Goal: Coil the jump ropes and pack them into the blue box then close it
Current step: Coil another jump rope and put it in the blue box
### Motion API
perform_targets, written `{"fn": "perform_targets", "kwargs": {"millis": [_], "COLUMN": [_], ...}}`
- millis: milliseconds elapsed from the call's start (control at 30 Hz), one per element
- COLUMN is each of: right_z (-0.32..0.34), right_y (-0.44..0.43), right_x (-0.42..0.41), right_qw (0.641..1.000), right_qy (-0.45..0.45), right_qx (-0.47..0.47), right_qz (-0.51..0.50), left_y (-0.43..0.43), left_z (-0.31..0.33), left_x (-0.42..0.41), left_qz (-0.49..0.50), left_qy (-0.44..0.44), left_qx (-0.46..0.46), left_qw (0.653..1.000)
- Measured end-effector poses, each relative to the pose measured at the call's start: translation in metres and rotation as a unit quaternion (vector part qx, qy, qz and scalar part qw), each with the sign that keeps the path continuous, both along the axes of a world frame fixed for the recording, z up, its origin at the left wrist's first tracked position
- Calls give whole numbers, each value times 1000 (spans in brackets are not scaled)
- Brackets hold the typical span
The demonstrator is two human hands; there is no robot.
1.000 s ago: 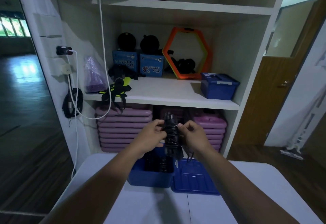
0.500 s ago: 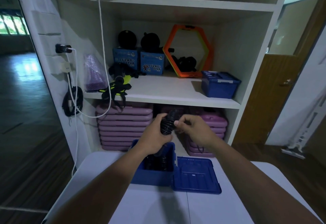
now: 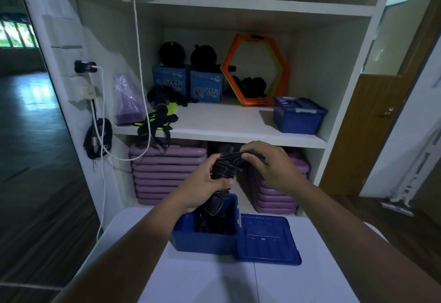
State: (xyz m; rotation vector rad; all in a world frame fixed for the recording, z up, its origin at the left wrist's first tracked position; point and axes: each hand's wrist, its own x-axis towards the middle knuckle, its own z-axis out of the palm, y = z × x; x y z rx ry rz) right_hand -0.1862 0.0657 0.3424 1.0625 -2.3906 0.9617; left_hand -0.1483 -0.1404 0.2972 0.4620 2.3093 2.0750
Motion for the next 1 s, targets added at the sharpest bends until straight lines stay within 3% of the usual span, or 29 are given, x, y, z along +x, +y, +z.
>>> {"fn": "perform_targets", "kwargs": {"millis": [167, 367, 633, 733, 900, 1000], "right_z": [-1, 0, 12, 10, 0, 2], "right_y": [-6, -3, -4, -4, -11, -11], "right_x": [0, -3, 0, 2, 3, 5], "right_qw": [997, 975, 971, 964, 935, 942], "right_qy": [-64, -205, -233, -255, -271, -260], "right_qx": [-38, -70, -41, -80, -228, -211], "right_qz": [18, 50, 19, 11, -10, 25], "left_y": [-3, -8, -4, -3, -2, 0], "left_z": [3, 5, 2, 3, 6, 5], "left_x": [1, 2, 8, 8, 6, 5], "left_qz": [0, -5, -3, -4, -26, -63], "left_qy": [-3, 3, 52, 61, 43, 21], "left_qx": [41, 87, 128, 136, 182, 216], "left_qw": [999, 996, 990, 989, 982, 974]}}
